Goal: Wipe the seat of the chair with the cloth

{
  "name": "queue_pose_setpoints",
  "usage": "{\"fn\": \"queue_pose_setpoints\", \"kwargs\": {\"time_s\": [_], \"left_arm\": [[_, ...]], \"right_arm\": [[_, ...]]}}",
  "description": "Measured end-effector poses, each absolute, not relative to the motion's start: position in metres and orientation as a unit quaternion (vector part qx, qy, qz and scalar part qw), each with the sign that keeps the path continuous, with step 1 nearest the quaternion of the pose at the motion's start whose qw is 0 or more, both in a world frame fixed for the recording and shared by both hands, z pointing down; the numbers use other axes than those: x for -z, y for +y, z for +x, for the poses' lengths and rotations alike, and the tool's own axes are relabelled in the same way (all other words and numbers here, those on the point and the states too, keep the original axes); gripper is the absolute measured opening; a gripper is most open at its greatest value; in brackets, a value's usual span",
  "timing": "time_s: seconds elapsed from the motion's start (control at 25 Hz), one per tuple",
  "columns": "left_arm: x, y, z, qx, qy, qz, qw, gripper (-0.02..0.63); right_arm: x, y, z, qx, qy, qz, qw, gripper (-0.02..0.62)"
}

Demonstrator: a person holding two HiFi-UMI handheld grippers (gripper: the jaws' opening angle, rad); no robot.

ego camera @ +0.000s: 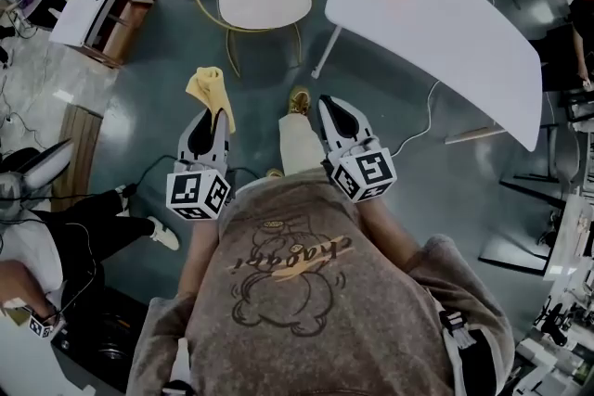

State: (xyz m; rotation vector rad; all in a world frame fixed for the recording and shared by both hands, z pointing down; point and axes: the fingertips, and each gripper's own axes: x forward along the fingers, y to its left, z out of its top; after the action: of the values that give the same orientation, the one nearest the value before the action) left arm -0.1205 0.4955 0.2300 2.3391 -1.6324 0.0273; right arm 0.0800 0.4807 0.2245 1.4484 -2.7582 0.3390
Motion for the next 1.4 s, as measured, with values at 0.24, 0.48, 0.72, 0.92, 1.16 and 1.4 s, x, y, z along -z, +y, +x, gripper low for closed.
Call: {"fn": "queue_pose_setpoints", "kwargs": {"time_s": [0.24,0.48,0.72,0.92,1.16,1.4], "left_arm": [[-0.231,0.473,-0.127,-0.012,-0.563,0.814,0.142,0.075],[-0.239,0.442,-0.137,-0.010,-0.564,0.812,0.148,0.075],[-0.241,0.399,-0.132,-0.007,-0.561,0.814,0.151,0.075],[-0.234,0.342,-0.134,-0.010,-0.566,0.810,0.153,0.075],[-0.217,0.268,-0.137,-0.012,-0.578,0.801,0.155,0.075],[-0.209,0.204,-0.139,-0.010,-0.588,0.792,0.165,0.075]], "right_arm": [[-0.229,0.455,0.071,-0.111,-0.878,0.465,-0.001,0.028],[-0.234,0.418,0.062,-0.106,-0.879,0.464,0.004,0.028],[-0.238,0.380,0.072,-0.105,-0.876,0.471,0.010,0.028],[-0.235,0.324,0.074,-0.112,-0.875,0.472,0.011,0.028],[-0.223,0.242,0.078,-0.120,-0.877,0.465,0.014,0.028],[-0.213,0.172,0.076,-0.122,-0.881,0.457,0.014,0.028]]}}
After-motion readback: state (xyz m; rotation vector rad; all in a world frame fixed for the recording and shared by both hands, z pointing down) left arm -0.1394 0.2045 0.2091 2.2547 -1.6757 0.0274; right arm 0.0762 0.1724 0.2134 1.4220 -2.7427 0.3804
